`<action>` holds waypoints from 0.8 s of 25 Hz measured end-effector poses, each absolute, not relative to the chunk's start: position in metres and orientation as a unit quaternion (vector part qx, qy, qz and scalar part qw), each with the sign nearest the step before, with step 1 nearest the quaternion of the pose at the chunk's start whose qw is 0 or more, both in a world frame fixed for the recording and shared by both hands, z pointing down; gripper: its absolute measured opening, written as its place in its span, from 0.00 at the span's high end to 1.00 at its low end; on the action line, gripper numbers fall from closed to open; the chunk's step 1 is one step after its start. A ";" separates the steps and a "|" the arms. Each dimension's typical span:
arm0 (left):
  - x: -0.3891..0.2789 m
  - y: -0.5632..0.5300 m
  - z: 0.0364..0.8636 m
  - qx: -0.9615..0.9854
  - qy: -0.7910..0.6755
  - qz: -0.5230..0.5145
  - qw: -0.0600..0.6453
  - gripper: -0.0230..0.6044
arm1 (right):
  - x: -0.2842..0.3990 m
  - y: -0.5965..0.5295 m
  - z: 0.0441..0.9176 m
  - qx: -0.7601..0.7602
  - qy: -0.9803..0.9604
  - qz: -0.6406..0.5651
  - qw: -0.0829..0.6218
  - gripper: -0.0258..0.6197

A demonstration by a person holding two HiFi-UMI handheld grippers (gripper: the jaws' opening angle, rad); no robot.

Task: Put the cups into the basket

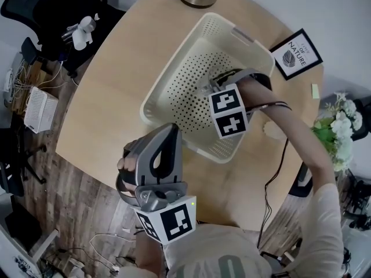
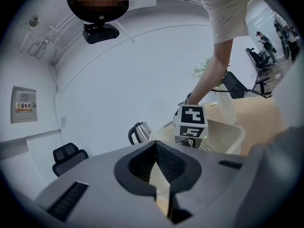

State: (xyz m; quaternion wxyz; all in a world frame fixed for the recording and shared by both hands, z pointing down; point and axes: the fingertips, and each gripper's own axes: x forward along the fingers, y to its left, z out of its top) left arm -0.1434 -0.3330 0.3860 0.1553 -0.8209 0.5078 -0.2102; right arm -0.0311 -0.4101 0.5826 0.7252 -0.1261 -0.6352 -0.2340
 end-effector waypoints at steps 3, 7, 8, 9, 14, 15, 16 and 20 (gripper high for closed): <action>-0.141 -0.332 0.388 -0.823 0.506 -0.208 0.150 0.95 | -0.031 -0.406 0.590 -0.137 -0.625 -0.242 0.730 0.91; -0.138 -0.330 0.389 -0.826 0.502 -0.207 0.151 0.95 | -0.032 -0.408 0.591 -0.131 -0.618 -0.262 0.730 0.89; -0.137 -0.329 0.389 -0.827 0.501 -0.205 0.151 0.95 | -0.033 -0.408 0.591 -0.127 -0.620 -0.270 0.726 0.89; -0.136 -0.328 0.388 -0.828 0.500 -0.203 0.150 0.95 | -0.036 -0.408 0.590 -0.121 -0.624 -0.278 0.720 0.88; -0.132 -0.323 0.383 -0.831 0.497 -0.198 0.151 0.95 | -0.050 -0.410 0.588 -0.079 -0.649 -0.288 0.699 0.73; -0.132 -0.322 0.382 -0.831 0.498 -0.198 0.151 0.95 | -0.050 -0.409 0.588 -0.077 -0.654 -0.278 0.699 0.68; -0.133 -0.320 0.381 -0.830 0.499 -0.198 0.151 0.95 | -0.051 -0.408 0.588 -0.074 -0.661 -0.265 0.698 0.63; -0.139 -0.315 0.377 -0.826 0.506 -0.199 0.151 0.95 | -0.056 -0.407 0.573 -0.054 -0.689 -0.247 0.679 0.56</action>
